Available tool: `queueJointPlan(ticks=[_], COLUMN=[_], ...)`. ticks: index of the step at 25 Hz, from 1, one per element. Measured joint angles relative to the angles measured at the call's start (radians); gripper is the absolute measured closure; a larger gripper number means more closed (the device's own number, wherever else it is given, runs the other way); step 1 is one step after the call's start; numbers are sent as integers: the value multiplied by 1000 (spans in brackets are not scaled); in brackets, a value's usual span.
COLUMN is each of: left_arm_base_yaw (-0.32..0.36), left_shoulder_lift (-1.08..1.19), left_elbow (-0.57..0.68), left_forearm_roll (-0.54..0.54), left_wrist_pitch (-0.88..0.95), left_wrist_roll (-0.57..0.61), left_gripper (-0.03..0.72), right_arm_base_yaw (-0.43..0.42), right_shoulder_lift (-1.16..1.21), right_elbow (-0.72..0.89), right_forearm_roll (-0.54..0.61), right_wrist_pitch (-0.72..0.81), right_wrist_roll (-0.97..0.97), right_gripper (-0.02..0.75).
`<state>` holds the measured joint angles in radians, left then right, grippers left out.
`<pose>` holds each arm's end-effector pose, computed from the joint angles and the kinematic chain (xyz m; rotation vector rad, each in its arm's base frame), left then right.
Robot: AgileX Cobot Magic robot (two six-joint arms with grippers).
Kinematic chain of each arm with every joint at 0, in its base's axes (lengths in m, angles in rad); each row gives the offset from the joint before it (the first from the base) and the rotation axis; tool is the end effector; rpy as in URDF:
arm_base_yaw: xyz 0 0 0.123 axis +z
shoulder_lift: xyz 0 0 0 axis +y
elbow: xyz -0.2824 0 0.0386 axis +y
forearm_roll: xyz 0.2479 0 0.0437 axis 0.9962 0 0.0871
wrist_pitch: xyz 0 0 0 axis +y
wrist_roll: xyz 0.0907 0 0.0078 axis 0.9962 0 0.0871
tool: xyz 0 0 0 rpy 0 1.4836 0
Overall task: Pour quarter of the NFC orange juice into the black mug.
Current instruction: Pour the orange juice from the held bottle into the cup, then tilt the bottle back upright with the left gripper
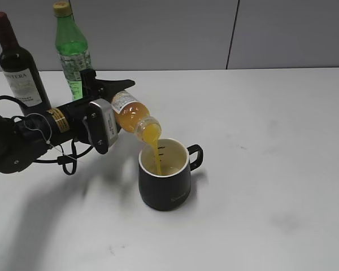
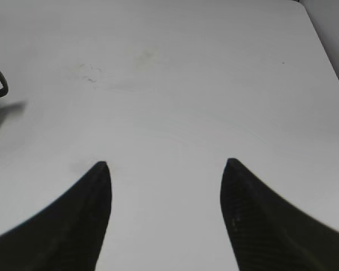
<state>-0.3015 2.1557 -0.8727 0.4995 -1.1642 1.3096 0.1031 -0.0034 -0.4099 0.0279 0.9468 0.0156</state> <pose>0.3527 -0.1516 0.1051 1.5075 0.7253 0.5538 0.0087 0.0030 0.2608 -0.0862 2.0166 0.1086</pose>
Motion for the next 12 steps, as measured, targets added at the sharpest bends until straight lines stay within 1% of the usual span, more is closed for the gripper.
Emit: queueJointPlan(ticks=[12], left_arm_base_yaw=[0], left_shoulder_lift=[0], left_elbow=[0], left_forearm_roll=[1], left_wrist_pitch=[0], left_wrist_roll=[25], left_gripper=[219], right_arm_base_yaw=[0], right_shoulder_lift=[0], right_elbow=[0], right_forearm_roll=[0], right_wrist_pitch=[0], right_wrist_roll=[0], right_gripper=[272])
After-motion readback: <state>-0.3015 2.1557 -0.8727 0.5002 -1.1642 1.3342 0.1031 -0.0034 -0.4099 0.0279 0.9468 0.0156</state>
